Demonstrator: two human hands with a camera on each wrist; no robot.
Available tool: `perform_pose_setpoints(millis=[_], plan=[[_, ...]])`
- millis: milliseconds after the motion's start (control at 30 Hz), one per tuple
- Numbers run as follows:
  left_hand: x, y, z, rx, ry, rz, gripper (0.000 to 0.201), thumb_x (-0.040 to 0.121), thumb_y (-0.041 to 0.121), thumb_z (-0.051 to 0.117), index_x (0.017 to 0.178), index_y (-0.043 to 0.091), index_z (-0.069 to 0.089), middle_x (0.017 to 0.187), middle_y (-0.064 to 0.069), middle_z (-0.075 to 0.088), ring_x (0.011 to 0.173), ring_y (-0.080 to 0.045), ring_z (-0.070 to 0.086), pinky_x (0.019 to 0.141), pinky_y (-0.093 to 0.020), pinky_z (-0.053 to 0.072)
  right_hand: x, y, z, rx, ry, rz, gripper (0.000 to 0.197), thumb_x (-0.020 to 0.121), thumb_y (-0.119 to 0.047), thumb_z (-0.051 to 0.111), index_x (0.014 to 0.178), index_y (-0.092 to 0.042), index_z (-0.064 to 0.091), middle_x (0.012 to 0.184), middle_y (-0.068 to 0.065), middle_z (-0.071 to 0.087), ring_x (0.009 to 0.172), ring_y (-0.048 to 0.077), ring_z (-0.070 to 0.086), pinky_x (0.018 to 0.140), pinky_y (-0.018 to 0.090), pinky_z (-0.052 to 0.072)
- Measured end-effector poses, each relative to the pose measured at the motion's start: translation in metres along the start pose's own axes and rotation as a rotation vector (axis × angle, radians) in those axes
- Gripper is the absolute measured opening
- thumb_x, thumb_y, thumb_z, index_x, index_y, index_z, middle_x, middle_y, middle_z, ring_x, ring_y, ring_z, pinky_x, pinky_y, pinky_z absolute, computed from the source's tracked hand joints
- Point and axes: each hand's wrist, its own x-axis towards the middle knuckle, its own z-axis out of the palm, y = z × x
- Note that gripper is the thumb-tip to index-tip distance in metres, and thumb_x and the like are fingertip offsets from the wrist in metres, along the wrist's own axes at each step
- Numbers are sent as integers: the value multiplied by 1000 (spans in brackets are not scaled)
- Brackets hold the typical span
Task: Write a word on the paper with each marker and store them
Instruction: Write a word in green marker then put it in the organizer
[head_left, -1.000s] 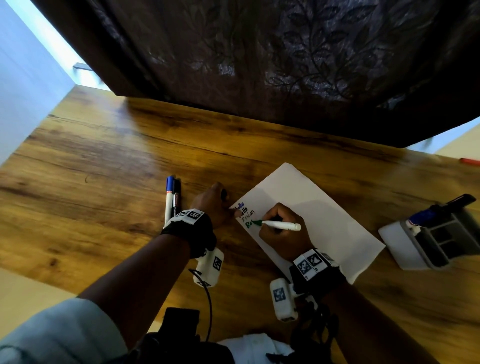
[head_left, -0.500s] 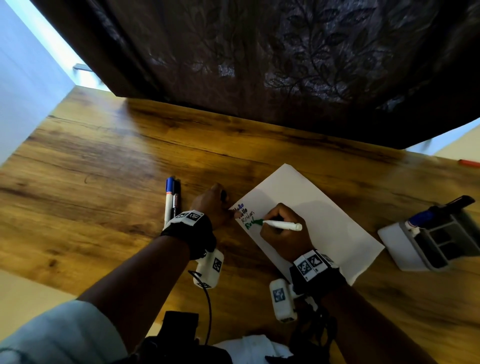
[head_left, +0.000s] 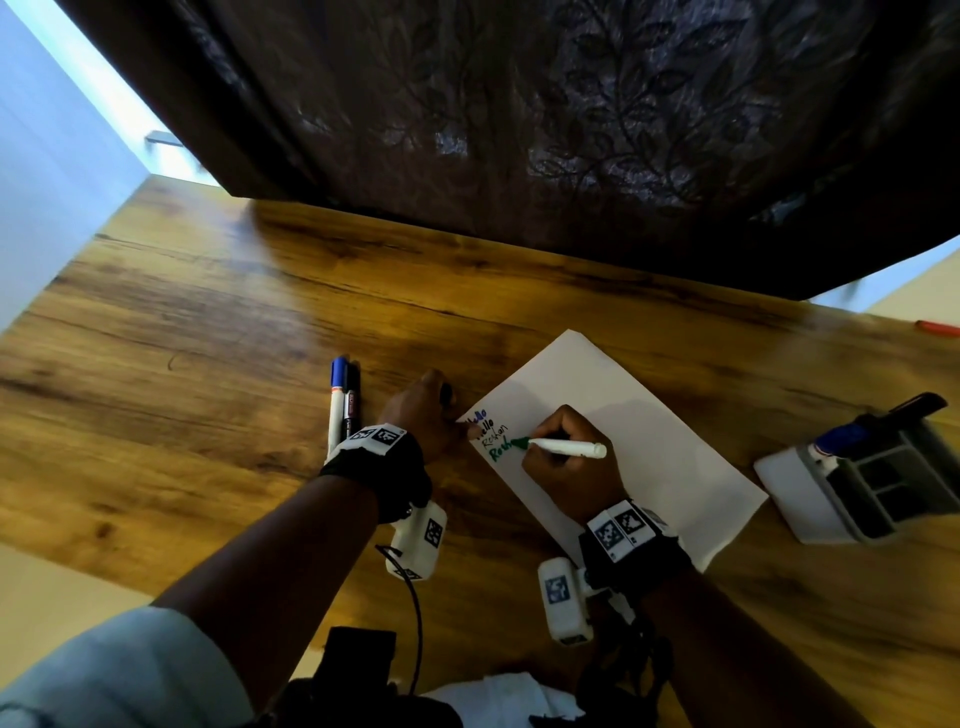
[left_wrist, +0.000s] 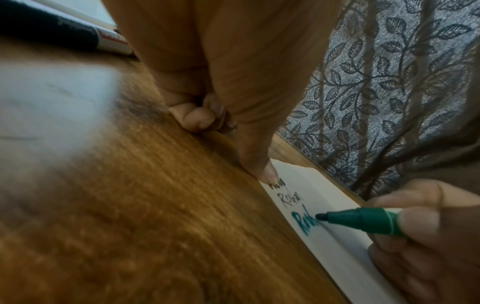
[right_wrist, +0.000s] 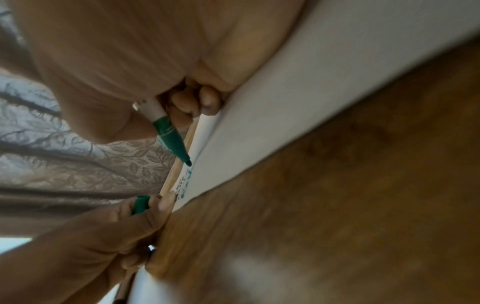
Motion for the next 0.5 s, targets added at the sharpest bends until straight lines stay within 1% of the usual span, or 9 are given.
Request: perform_pose_setpoints(millis=[133, 233, 267, 400, 500], plan=[[-2, 1, 0, 11, 3, 3, 49, 68, 42, 83, 99, 22, 49, 94, 2, 60, 85, -19, 60, 69, -33, 52, -1, 1, 0, 13, -7, 7, 19, 74, -21, 73, 82, -8, 61, 70, -1, 63, 66, 13, 60, 57, 15, 51], [-2, 2, -1, 11, 1, -4, 49, 69, 42, 82, 100, 22, 50, 95, 2, 60, 86, -19, 60, 72, -35, 54, -1, 1, 0, 1, -27, -8, 19, 74, -20, 74, 81, -8, 62, 70, 1, 65, 62, 13, 60, 56, 21, 52], [-3, 2, -1, 10, 1, -5, 49, 69, 42, 82, 100, 22, 50, 95, 2, 60, 86, -20, 60, 73, -36, 55, -1, 2, 0, -4, -29, -9, 19, 73, -19, 75, 81, -8, 62, 70, 2, 65, 61, 13, 60, 55, 21, 52], [-2, 2, 0, 5, 3, -4, 49, 69, 41, 82, 101, 21, 49, 95, 1, 60, 86, -20, 60, 74, -37, 55, -1, 1, 0, 10, 0, -5, 17, 75, -17, 75, 83, -8, 61, 70, 2, 64, 63, 13, 59, 57, 16, 51], [1, 0, 2, 15, 11, -9, 51, 67, 43, 83, 98, 22, 48, 94, 1, 61, 85, -21, 61, 72, -38, 56, -2, 0, 0, 12, -5, 4, 16, 73, -13, 74, 80, -7, 61, 68, 0, 62, 64, 14, 58, 55, 8, 45]])
